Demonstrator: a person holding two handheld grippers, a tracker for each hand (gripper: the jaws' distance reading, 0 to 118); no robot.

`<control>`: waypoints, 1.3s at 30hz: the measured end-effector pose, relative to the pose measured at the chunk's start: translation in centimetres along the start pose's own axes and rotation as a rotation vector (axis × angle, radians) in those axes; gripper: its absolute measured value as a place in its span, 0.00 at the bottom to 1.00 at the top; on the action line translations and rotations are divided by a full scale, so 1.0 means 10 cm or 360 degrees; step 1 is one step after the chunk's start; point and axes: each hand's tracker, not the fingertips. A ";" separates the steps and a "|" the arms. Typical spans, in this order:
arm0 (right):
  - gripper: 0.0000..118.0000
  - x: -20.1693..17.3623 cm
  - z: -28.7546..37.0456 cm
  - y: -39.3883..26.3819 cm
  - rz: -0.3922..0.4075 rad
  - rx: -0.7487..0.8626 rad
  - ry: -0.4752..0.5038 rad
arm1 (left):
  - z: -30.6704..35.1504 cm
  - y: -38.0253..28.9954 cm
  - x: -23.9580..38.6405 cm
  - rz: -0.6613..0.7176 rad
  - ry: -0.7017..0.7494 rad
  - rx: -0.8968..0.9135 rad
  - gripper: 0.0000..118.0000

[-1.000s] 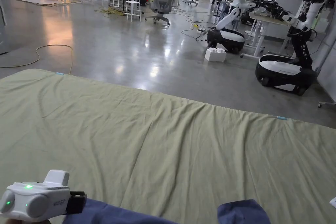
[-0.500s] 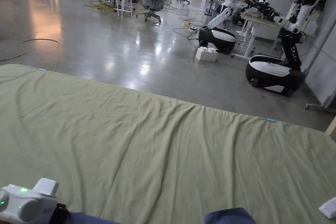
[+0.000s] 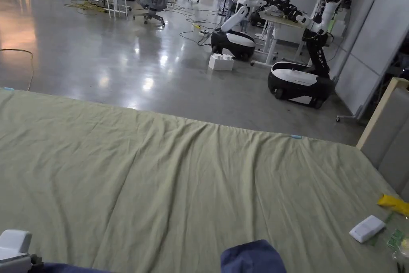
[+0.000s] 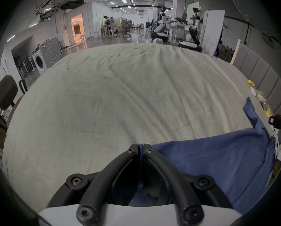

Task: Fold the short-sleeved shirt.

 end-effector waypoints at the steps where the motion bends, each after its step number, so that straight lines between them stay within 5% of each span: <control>1: 0.60 0.02 -0.14 0.04 0.0009 -0.0035 -0.0007 | 0.06 -0.02 0.00 0.0004 -0.0003 0.0020 0.04; 6: 0.60 0.09 -0.74 0.12 0.0063 -0.0386 0.0064 | 0.25 -0.11 0.06 -0.0013 -0.0005 0.0052 0.04; 9: 0.58 0.07 -0.76 0.14 0.0065 -0.0341 0.0063 | 0.31 -0.17 0.06 0.0001 -0.0011 0.0060 0.04; 11: 0.37 0.07 -0.72 0.19 0.0064 -0.0328 0.0104 | 0.38 -0.19 0.11 0.0008 -0.0014 0.0063 0.04; 12: 0.11 0.08 -0.72 0.21 0.0065 -0.0299 0.0125 | 0.39 -0.20 0.11 0.0005 -0.0012 0.0065 0.04; 13: 0.01 0.08 -0.72 0.22 0.0074 -0.0296 0.0128 | 0.41 -0.21 0.12 0.0004 -0.0010 0.0066 0.04; 22: 0.01 0.12 -0.16 0.25 -0.0015 -0.0076 0.0142 | 0.78 -0.19 0.15 0.0014 -0.0032 0.0141 0.04; 39: 0.01 0.32 1.55 -0.49 0.0124 0.0196 0.0127 | 1.96 -0.76 -0.17 0.0020 -0.0147 0.0315 0.04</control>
